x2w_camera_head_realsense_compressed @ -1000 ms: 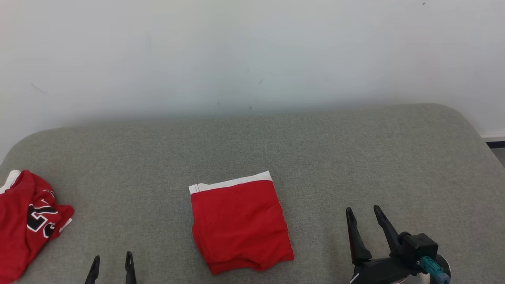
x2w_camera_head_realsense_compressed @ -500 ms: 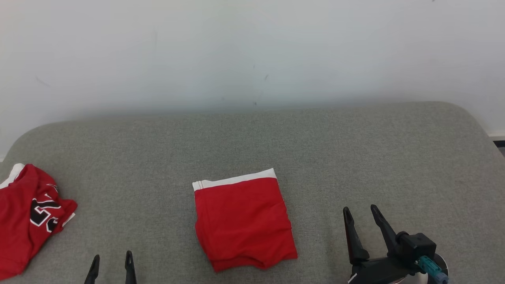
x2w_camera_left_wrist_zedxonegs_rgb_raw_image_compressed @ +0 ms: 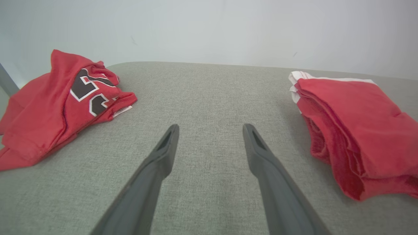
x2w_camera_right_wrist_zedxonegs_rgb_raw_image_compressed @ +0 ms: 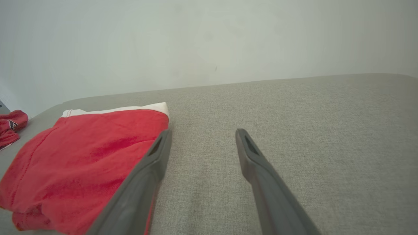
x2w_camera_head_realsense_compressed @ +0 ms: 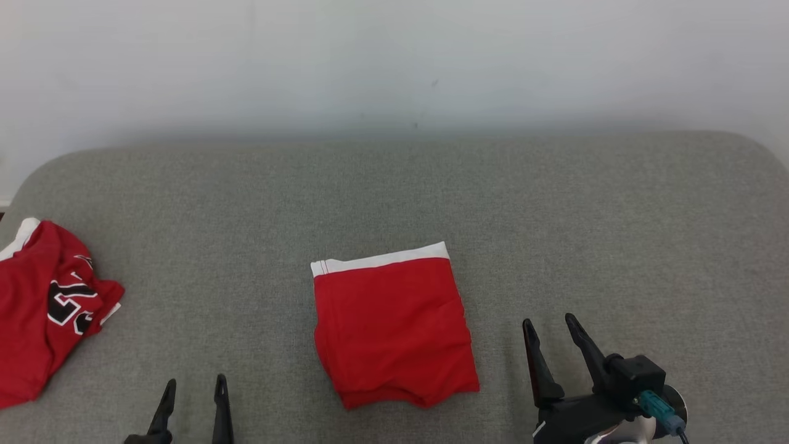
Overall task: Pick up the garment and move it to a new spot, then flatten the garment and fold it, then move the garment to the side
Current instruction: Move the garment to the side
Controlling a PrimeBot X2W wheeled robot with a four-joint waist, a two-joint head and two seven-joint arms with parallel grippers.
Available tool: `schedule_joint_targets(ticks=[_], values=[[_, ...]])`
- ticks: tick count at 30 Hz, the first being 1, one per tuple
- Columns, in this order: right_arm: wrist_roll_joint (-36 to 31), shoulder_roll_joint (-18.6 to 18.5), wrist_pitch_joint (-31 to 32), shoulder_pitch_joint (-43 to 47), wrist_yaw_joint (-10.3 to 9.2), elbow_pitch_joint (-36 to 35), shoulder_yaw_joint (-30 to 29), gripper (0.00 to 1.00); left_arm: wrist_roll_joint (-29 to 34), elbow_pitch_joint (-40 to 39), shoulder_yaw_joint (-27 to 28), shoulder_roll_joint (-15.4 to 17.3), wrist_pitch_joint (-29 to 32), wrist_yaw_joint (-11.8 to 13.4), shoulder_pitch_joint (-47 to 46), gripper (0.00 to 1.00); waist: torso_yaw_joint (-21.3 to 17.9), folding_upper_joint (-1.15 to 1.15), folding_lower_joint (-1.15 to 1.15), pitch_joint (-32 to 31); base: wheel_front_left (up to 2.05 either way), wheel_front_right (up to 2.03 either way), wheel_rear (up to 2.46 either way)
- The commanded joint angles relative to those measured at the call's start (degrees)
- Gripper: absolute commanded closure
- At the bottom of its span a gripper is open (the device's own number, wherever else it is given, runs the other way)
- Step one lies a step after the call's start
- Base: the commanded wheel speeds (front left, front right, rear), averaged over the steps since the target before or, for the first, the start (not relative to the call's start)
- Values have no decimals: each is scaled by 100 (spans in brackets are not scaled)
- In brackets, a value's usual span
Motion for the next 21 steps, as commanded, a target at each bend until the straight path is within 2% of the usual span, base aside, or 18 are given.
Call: schedule_joint_targets(ticks=[1,11,21], values=[[-36,13,-2,-86,-15,50,37,0,-63,-33,-25,-3,-19,7,-128,0,144,-1,0,286,0,0,0],[-130,12,-3,-601,-15,295,213,0,-212,-115,-468,-2,-19,158,-521,0,489,-1,0,998,0,0,0],[-107,11,-3,-1007,-15,536,496,0,-347,-153,-832,-2,-19,294,-809,0,807,-1,0,1415,0,0,0]])
